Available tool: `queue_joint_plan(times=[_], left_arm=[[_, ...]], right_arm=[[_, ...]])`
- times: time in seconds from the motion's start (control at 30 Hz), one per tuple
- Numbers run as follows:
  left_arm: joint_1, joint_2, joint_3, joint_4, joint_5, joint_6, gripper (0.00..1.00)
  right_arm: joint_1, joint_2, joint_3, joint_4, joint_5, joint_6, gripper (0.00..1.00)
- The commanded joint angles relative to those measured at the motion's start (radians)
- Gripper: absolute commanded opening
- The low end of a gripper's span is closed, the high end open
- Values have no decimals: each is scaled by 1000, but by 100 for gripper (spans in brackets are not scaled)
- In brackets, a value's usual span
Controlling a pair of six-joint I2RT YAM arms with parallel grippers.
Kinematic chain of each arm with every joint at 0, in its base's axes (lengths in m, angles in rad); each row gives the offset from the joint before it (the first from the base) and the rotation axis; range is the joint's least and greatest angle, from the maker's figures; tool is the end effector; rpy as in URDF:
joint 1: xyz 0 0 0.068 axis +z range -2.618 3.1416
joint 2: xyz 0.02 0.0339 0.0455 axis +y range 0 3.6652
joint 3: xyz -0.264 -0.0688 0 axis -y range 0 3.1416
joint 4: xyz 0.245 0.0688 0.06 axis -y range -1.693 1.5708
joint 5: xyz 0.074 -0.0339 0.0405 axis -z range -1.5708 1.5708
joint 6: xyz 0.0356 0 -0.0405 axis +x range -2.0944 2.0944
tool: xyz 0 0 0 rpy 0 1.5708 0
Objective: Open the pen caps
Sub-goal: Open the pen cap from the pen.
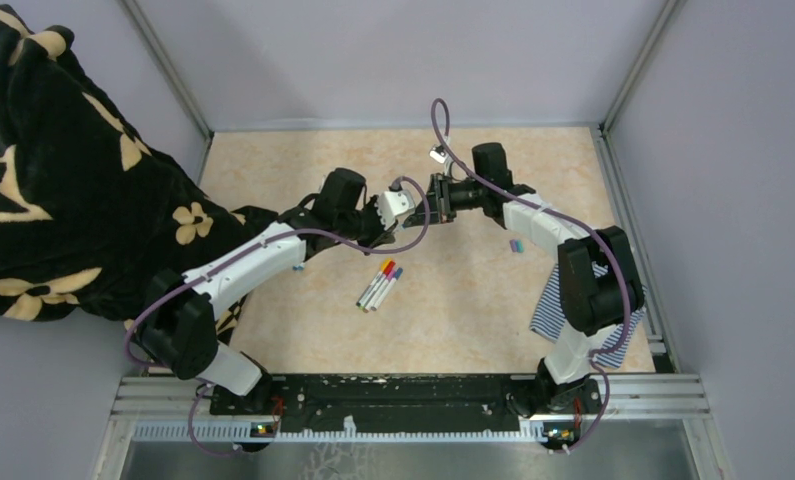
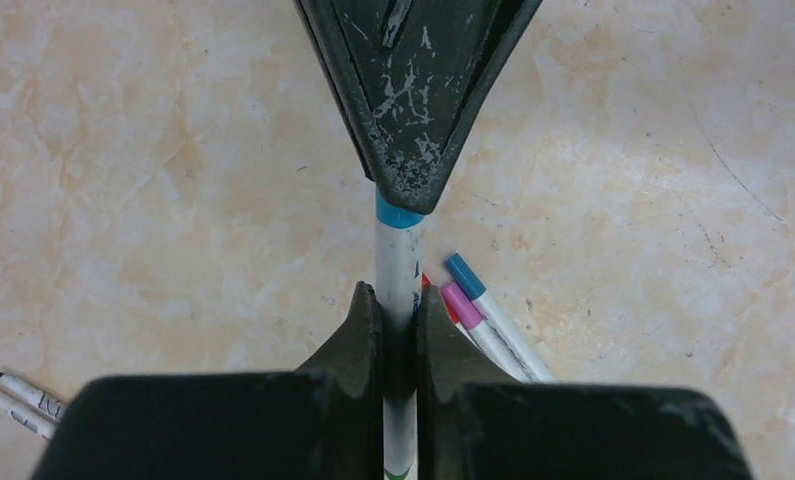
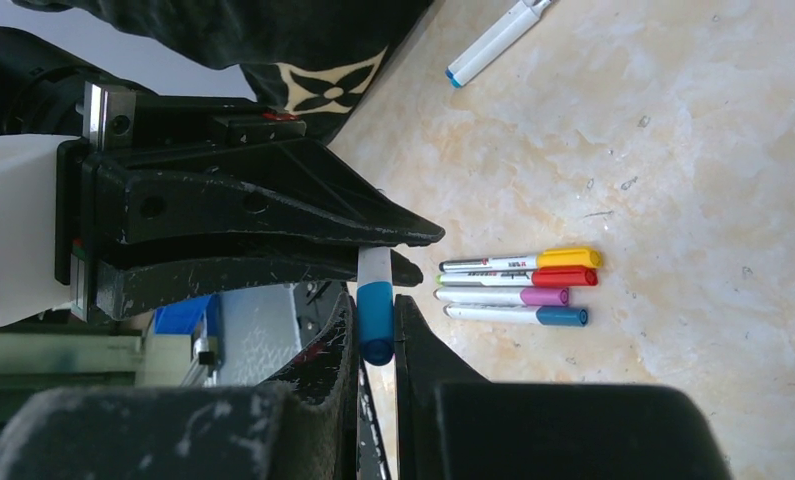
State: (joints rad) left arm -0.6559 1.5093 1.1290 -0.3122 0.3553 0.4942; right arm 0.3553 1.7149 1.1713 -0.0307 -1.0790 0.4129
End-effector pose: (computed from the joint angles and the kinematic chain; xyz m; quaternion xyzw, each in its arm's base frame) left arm 0.2589 -0.2148 0.2732 0.5476 0.7067 -0.1932 0.4042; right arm 0.3405 0.1598 0.2501 -0.2237 0.7604 0.5720 0.2110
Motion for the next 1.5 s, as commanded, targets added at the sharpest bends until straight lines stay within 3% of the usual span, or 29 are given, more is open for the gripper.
queue_joint_plan(times=[0.0,0.3,0.53,0.77,1.0,1.3,1.47], left_arm=[[-4,7,-19,34,-52,-3,0],[-5,10,-40,100,-205,-13,0],[-5,9,-36,73,-123,-8,0],[-4,32,-11,-1,-9,5,0],[-4,51,-14,-12,-11,15,0],[-5,54,-50,93,-243,-7,0],[-5,69,-53,115,-300,-1,0]], right_arm=[[-16,-53,5,45,-18,-6,0],[-70,-86,1,60,-4,27,0],[-89,-113,-10,56,11,-1,0],[-94,-129,7,-34,42,-132,0],[-98,-129,46,-122,41,-221,0],[-131,-121,53,-101,6,-148,0],[-159,-132,54,-106,16,-147,0]])
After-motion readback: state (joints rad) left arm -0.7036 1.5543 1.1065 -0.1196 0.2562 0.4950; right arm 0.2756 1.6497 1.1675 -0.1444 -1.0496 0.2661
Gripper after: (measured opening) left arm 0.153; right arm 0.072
